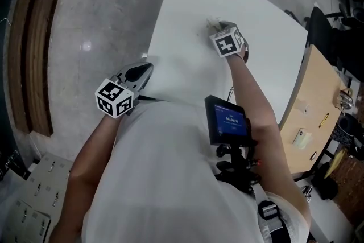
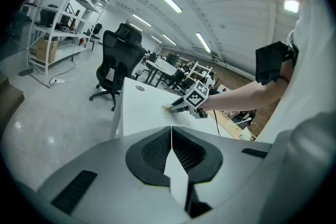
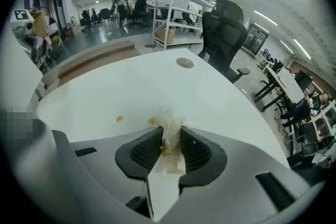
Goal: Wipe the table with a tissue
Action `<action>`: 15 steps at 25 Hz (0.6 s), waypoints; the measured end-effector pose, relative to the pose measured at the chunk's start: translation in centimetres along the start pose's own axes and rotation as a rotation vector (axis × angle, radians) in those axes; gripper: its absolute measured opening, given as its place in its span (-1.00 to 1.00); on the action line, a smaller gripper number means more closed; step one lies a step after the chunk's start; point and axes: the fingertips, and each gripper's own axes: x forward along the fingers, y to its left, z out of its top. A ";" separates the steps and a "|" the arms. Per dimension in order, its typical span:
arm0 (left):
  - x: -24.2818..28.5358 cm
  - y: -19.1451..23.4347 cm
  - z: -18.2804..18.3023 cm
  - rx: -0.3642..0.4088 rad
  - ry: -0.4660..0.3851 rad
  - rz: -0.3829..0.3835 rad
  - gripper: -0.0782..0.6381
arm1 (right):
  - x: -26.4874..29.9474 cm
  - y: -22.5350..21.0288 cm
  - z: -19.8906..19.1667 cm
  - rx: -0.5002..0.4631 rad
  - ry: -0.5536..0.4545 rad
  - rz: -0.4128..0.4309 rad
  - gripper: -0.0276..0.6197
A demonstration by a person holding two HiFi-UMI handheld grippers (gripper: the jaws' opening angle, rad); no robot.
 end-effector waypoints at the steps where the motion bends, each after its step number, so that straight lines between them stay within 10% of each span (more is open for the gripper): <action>1: 0.0 0.0 -0.1 -0.001 0.001 -0.002 -0.76 | 0.0 0.5 0.2 -0.021 0.002 0.008 -0.60; 15: 0.0 0.0 -0.2 0.001 0.006 -0.011 -0.76 | -0.7 6.4 0.9 -0.138 -0.006 0.129 -0.60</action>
